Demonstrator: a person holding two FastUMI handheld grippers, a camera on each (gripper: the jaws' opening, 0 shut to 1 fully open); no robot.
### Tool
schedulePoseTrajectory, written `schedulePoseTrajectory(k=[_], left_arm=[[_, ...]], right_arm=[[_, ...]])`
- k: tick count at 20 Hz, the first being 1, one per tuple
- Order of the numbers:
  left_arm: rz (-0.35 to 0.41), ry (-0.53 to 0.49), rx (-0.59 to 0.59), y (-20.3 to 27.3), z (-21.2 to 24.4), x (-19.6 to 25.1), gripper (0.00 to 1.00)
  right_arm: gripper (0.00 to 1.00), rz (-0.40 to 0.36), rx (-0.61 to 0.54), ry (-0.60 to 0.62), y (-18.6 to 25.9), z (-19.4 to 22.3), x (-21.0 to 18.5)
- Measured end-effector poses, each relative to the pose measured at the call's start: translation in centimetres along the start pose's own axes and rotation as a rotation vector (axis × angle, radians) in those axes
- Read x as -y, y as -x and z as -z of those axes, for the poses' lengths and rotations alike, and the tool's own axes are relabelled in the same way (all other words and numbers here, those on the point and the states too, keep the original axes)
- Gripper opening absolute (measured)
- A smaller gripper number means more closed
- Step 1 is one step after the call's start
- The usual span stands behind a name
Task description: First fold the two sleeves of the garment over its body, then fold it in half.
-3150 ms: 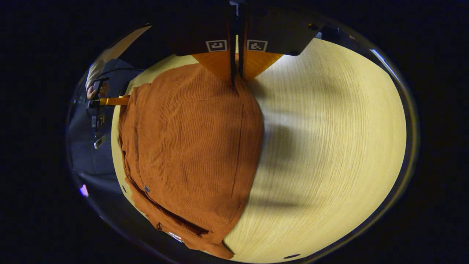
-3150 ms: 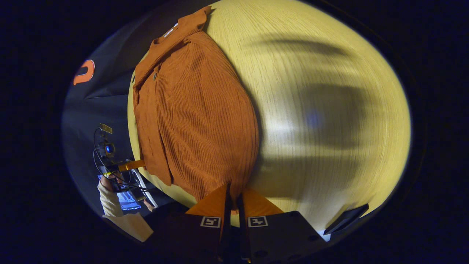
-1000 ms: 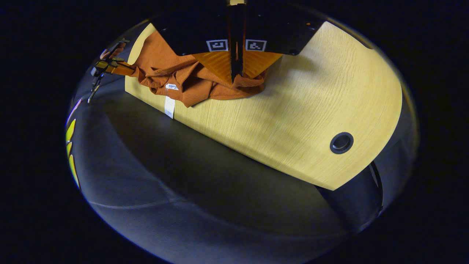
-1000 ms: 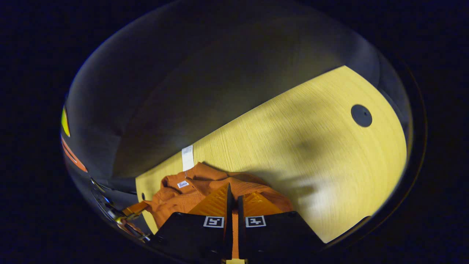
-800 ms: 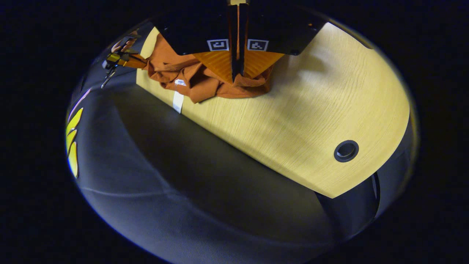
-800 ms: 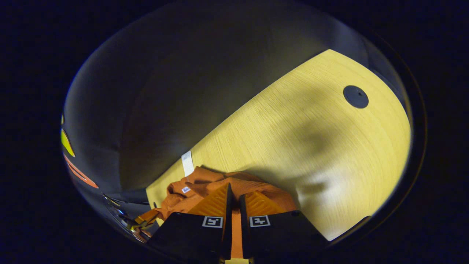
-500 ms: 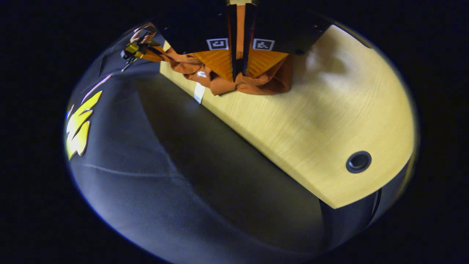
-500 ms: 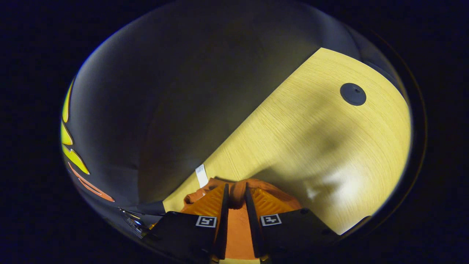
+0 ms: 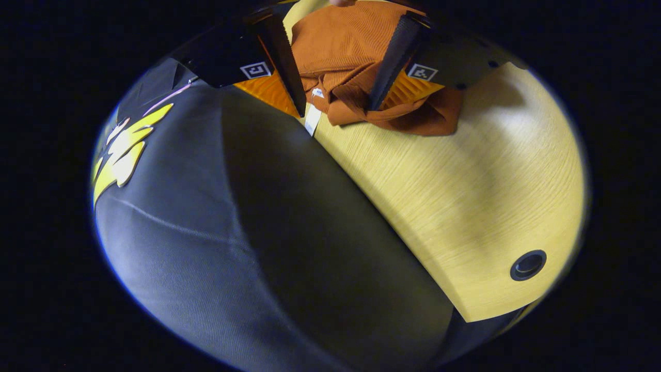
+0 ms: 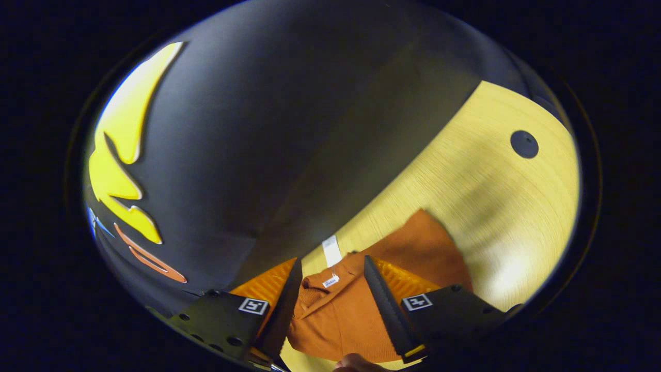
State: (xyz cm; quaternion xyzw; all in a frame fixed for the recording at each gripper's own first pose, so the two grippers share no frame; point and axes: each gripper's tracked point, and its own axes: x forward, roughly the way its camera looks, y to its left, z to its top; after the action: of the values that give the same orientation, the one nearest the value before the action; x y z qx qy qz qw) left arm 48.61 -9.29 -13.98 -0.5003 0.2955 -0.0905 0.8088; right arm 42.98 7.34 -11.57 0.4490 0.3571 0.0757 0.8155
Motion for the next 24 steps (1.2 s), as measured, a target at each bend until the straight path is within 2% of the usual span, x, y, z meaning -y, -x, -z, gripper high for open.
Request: schedulePoseTrajectory(k=[2,5,6,7,8,9,10,11,13,16,17,18,19,20,21,24], left_arm=[[0.039,-0.02,0.088,1.4,-2.1,1.8,0.81],[0.062,-0.143,0.185,4.8,-5.0,5.1,0.82],[0.041,-0.203,0.212,6.3,-5.5,5.7,0.82],[0.023,-0.266,0.235,8.0,-5.9,6.4,0.96],[-0.003,-0.332,0.267,9.7,-6.5,6.9,0.86],[-0.029,-0.399,0.295,11.5,-6.8,7.4,0.93],[-0.052,-0.46,0.323,13.4,-6.7,8.1,0.93],[-0.074,-0.51,0.348,15.2,-6.5,8.7,0.93],[-0.129,-0.595,0.385,19.1,-5.2,9.3,0.98],[-0.212,-0.741,0.444,25.3,-3.6,9.2,0.98],[-0.23,-0.792,0.457,27.3,-2.9,9.5,0.99],[-0.251,-0.84,0.475,29.2,-2.0,9.6,0.98],[-0.276,-0.884,0.486,30.4,-1.1,9.7,0.98],[-0.294,-0.923,0.497,31.9,0.1,9.8,0.98],[-0.297,-0.952,0.503,33.2,1.4,10.0,0.98],[-0.235,-0.96,0.517,36.4,6.3,11.2,0.98]], right_arm=[[0.8,0.024,0.028,0.064,1.1,0.2,-0.7],[0.83,0.095,0.055,0.213,3.6,1.4,-0.6],[0.9,0.107,0.076,0.261,4.8,1.6,-1.2],[0.96,0.125,0.101,0.307,5.8,1.8,-1.6],[0.96,0.146,0.121,0.353,7.0,2.1,-2.1],[0.91,0.165,0.143,0.398,8.2,2.1,-2.4],[0.97,0.194,0.164,0.447,9.5,2.2,-2.7],[0.96,0.214,0.182,0.494,11.0,2.3,-3.2],[0.96,0.244,0.235,0.58,13.8,2.5,-4.9],[0.98,0.264,0.344,0.701,18.7,2.9,-8.0],[0.94,0.274,0.383,0.74,20.3,3.2,-8.9],[0.94,0.275,0.41,0.777,21.9,3.8,-9.6],[0.98,0.281,0.424,0.809,23.3,4.7,-9.8],[0.98,0.288,0.444,0.813,25.2,5.8,-9.8],[0.94,0.28,0.459,0.806,26.9,7.0,-10.1],[0.98,0.284,0.51,0.811,30.9,9.8,-8.7]])
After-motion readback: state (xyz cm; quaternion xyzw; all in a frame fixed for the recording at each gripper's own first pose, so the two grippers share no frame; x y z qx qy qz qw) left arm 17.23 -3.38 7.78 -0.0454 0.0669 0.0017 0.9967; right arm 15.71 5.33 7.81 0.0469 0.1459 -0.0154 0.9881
